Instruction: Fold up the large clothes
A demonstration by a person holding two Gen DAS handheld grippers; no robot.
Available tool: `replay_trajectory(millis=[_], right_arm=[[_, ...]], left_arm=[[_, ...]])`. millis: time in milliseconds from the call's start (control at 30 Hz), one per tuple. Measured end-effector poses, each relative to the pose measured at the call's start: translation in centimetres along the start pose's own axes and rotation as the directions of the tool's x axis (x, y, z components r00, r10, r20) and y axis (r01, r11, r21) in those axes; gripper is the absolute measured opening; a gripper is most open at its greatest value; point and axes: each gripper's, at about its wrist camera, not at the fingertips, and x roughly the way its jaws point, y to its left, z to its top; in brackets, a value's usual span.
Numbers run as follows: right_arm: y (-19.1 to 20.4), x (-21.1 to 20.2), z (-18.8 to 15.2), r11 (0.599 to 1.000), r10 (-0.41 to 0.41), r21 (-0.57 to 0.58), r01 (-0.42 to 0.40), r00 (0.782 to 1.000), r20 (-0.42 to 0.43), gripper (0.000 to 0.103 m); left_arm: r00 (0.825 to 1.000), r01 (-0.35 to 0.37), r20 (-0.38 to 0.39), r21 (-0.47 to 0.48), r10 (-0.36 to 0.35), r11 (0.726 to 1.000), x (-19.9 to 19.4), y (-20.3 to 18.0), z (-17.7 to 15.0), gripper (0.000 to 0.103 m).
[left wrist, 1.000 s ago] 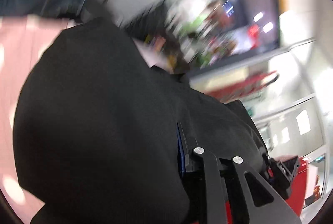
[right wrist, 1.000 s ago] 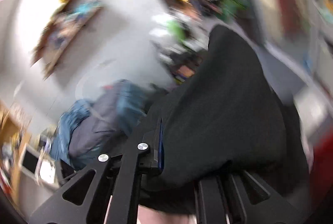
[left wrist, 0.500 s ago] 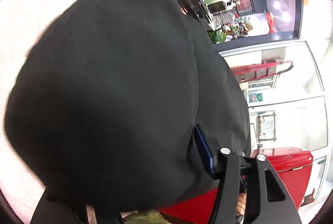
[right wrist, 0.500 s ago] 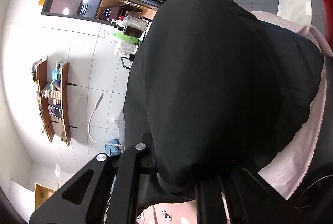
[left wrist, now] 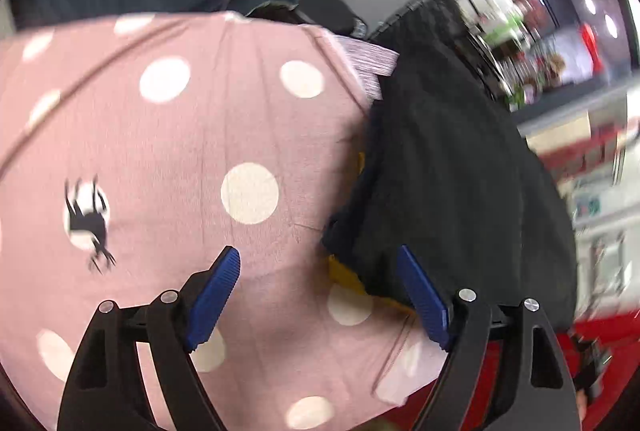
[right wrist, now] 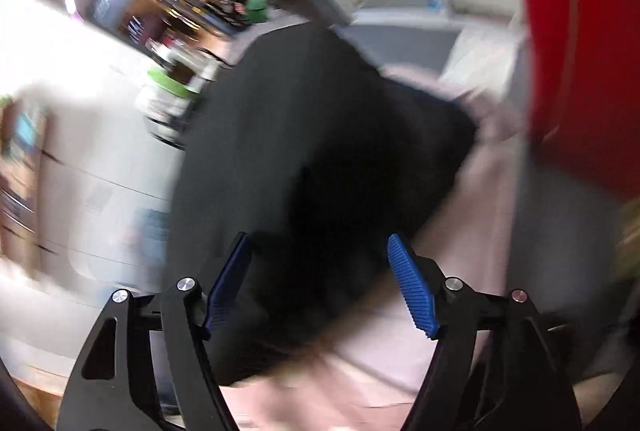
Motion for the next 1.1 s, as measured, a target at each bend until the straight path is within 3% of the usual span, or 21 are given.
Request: replay_trajectory(millis=[67,133,167,267,367,433,467,600,667,833,967,1100], right_arm=[[1.7,-1.3,-1.4,0.993,-0.042,-0.108,0.043,0.999,0.011,0.072],[3.1,-1.8,-2.7,0.984,-0.046,-0.173,0.043,0.999,-0.013,0.078],[4.2,-2.0,-3.5,0.974,-0.065,-0.218,0.057,0.997,-0.030,0.078],[7.3,-2.4,-5.5,0.924,-0.126,-0.370,0.102,0.991,-0.043,0.078],[10.6,-3.2,-6.8,0.868,-0.150,-0.482,0.116,0.988,-0.033,0.088],[12.0,-3.5,-7.1,0.842,-0.155,-0.528,0.113,0.987,-0.035,0.090],[12.7,-3.6,-7.4,0.831,-0.162,-0.544,0.118,0.986,-0.034,0.090],[15.3,-3.2,-7.7,0.766,-0.221,-0.619,0.174,0.975,0.001,0.090],[16.5,-3.0,-8.0,0.735,-0.244,-0.650,0.192,0.970,0.010,0.090],[17.7,-2.0,-8.0,0.696,-0.277,-0.690,0.199,0.961,-0.002,0.090],[18.9,-1.2,-7.6,0.656,-0.305,-0.723,0.219,0.952,0.012,0.090],[19.5,-0.6,-7.6,0.634,-0.317,-0.740,0.224,0.948,0.016,0.090]], left_arm=[[0.999,-0.033,0.019,0.163,0.031,0.986,-1.4,-3.3,-1.4,0.086],[0.998,-0.054,0.056,0.306,0.039,0.951,-2.1,-7.3,-2.4,0.097],[0.996,-0.068,0.080,0.367,0.041,0.928,-2.4,-9.0,-2.9,0.097],[0.989,-0.119,0.145,0.566,0.043,0.816,-3.1,-14.8,-4.8,0.097],[0.976,-0.213,0.185,0.690,0.116,0.692,-2.5,-19.6,-5.9,0.097],[0.965,-0.262,0.202,0.727,0.167,0.635,-2.3,-21.6,-6.3,0.097],[0.961,-0.275,0.199,0.734,0.191,0.621,-2.3,-22.4,-6.4,0.097],[0.945,-0.324,0.226,0.745,0.237,0.583,-2.8,-24.6,-6.6,0.097],[0.940,-0.334,0.219,0.743,0.262,0.580,-2.9,-25.0,-6.6,0.097],[0.940,-0.312,0.137,0.717,0.313,0.624,-2.3,-24.8,-6.2,0.097],[0.933,-0.324,0.134,0.717,0.335,0.617,-2.2,-24.7,-6.2,0.097],[0.937,-0.305,0.103,0.707,0.334,0.638,-2.1,-24.5,-5.8,0.097]])
